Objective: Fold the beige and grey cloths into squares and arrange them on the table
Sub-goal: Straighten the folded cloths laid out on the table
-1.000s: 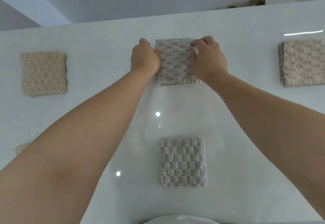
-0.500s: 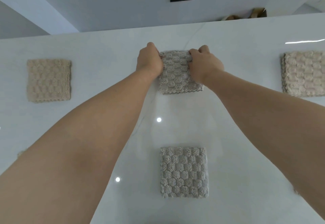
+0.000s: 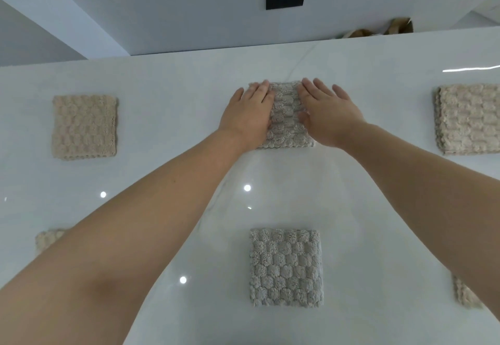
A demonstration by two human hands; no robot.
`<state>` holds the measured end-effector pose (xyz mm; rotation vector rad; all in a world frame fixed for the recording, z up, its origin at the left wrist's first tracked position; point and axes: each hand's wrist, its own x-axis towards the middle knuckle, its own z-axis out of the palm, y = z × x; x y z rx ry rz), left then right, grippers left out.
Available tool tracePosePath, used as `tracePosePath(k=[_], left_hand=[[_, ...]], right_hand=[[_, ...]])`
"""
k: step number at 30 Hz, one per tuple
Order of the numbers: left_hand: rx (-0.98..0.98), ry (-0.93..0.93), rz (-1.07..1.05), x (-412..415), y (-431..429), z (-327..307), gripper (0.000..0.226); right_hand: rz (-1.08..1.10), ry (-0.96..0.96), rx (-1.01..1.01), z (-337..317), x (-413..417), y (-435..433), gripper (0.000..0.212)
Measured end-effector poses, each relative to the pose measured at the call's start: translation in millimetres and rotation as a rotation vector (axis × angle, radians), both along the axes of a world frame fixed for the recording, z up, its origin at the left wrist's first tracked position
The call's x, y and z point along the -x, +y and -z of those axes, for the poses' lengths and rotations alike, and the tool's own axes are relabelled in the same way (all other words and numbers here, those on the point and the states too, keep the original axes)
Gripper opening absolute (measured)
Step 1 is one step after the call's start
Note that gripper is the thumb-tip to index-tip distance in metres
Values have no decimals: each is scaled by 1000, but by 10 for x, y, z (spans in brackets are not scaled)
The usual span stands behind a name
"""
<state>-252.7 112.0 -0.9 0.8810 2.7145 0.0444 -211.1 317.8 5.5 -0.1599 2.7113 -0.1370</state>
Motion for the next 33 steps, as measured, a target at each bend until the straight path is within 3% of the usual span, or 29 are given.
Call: tracePosePath(k=[2,5,8,11,15,17,23,33], left_hand=[[-69,54,-8,-45,-14,-61,64],[-64,14,0,-121,-51,-73,41],[-8,-104,-15,-200,-56,-145,41],[-27,-84,-91,-262,-34,-317,30],[-103,-95,-199,-386,-98,-635,32],[-178,-75,-256,-463,-161,-793,29],[-427,0,-445,-744,-219,-1279,31],[-560,24,-516,-1157,-171,-1579,28]], right_hand=[[-17,90,50,-4,-81,-32,60],[-94,-24,-51,89,-205,-83,61],[-91,-88,-106,31,-183,-163,66],[-30,-1,7,-183,-140,-275,67],[175,126,260,-520,-204,-396,42],[267,179,352,-713,-264,-452,39],[302,328,432,-1232,-487,-553,34],[407,395,433,-1638,-883,-549,33]])
